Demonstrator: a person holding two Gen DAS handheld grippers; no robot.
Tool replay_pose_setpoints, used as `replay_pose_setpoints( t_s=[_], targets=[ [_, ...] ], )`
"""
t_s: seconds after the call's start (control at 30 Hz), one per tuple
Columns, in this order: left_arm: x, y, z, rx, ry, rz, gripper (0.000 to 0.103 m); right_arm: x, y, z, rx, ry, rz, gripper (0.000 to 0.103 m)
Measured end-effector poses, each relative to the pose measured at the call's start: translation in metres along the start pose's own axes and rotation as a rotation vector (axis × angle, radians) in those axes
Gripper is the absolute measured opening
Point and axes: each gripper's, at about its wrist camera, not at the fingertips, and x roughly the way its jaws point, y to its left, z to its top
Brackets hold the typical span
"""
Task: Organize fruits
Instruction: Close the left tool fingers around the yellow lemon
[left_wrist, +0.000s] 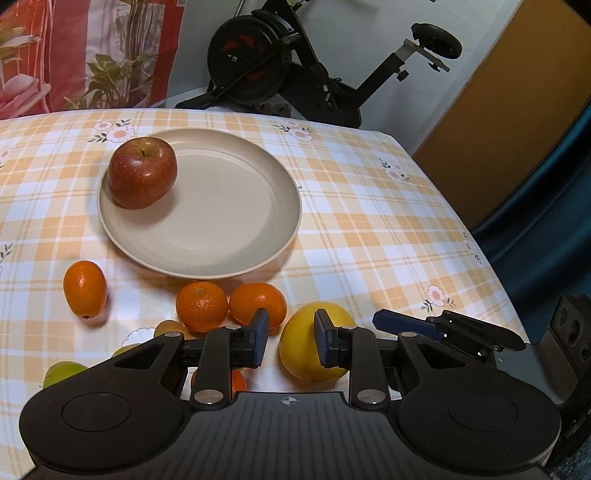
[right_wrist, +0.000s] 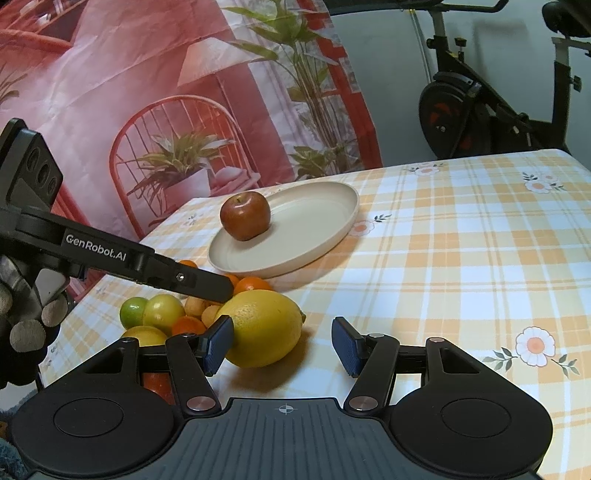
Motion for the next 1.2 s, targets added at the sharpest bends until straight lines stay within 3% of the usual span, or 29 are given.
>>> replay_pose_setpoints(
  t_s=[0.5,0.63,0.77,1.2],
  targets=[
    [0.02,-0.018,0.021,0.028,0.007,-0.039,0.029,0.013,0.022,0.001,-0.239,0.075,-0.076,0.059],
    [0.025,-0.025,0.022,0.048,0.008,-0.045,0.029,0.019,0.029,0.004,-0.294,0.087,-0.063,0.052],
    [0.026,-0.023,0.022,0.04,0.012,-0.056,0.029,0.02,0.026,0.004,-0.276,0.083,-0.058,0.048],
    [0.026,0.005,0.019,-0.123,0.015,-0.148,0.029,0.016,0.016,0.0,-0.203,0.056,-0.034,0.046]
  ],
)
